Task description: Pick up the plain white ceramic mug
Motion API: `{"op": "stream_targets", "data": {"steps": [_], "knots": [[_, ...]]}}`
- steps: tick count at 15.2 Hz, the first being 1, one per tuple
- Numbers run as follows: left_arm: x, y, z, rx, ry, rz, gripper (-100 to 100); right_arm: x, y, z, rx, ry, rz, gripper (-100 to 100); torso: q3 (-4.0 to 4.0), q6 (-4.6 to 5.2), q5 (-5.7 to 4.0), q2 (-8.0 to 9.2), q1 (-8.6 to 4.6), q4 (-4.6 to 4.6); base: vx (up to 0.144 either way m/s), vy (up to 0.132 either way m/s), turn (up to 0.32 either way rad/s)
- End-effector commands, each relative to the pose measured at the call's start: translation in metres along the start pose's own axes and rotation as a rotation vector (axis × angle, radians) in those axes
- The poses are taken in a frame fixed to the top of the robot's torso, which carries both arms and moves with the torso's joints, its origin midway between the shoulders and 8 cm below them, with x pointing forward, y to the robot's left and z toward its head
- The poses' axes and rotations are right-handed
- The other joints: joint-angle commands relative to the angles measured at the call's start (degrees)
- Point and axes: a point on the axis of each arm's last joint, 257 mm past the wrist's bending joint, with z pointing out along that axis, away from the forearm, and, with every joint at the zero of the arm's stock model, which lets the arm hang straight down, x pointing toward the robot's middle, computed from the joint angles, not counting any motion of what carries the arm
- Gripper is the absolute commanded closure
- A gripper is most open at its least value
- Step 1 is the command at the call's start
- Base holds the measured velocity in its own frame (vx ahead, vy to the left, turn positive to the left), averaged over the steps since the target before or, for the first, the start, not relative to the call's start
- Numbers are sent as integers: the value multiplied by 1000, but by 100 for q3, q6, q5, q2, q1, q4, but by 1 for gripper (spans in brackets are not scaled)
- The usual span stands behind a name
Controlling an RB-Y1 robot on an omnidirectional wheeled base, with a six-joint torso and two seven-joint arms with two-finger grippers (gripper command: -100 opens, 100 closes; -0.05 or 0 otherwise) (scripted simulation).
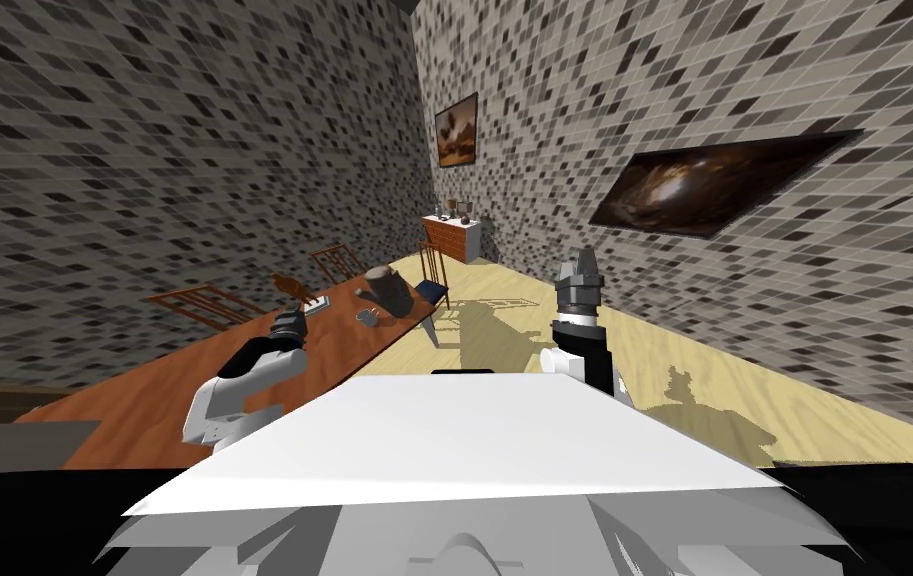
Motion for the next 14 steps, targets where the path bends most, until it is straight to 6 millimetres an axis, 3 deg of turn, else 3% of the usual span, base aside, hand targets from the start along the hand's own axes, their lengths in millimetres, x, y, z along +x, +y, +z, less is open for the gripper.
{"op": "stream_targets", "data": {"steps": [1, 4, 5, 7, 8, 11, 12, 14], "knots": [[-20, 25, 3, -74, -26, -1, -100, 0, 0, 0, 0, 0, 0, 0, 0, 0, 0, 0, 0, 0, 14, -15, -267], [-17, 36, 2, -118, -13, -2, -100, 0, 0, 0, 0, 0, 0, 0, -2, 2, 0, -3, 0, -1, 14, -4, -141], [-36, 57, 3, -173, -39, -7, -100, 0, 0, 0, 0, 0, 0, 0, -1, -1, 0, -1, 1, 0, 19, -12, -212], [-33, 67, 1, -214, -27, -9, -100, 0, 0, 0, 0, 0, 0, 0, -4, 9, 0, -6, -1, -1, 21, -4, -248], [-51, 86, 0, -263, -52, -17, -100, 0, 0, 0, 0, 0, 0, 0, -3, 3, 0, -5, 2, -1, 22, 0, -226], [-47, 98, -4, -311, -37, -21, -100, 0, 0, 0, 0, 0, 0, 0, -4, 2, 1, -6, 4, -2, 21, 6, -130], [-64, 120, -7, -371, -56, -33, -100, 0, 0, 0, 0, 0, 0, 0, -2, 0, 1, -4, 5, -1, 26, 3, -220], [-60, 128, -11, -406, -44, -36, -100, 0, 0, 0, 0, 0, 0, 0, -5, 5, 1, -8, 6, -2, 27, 13, -189]]}}
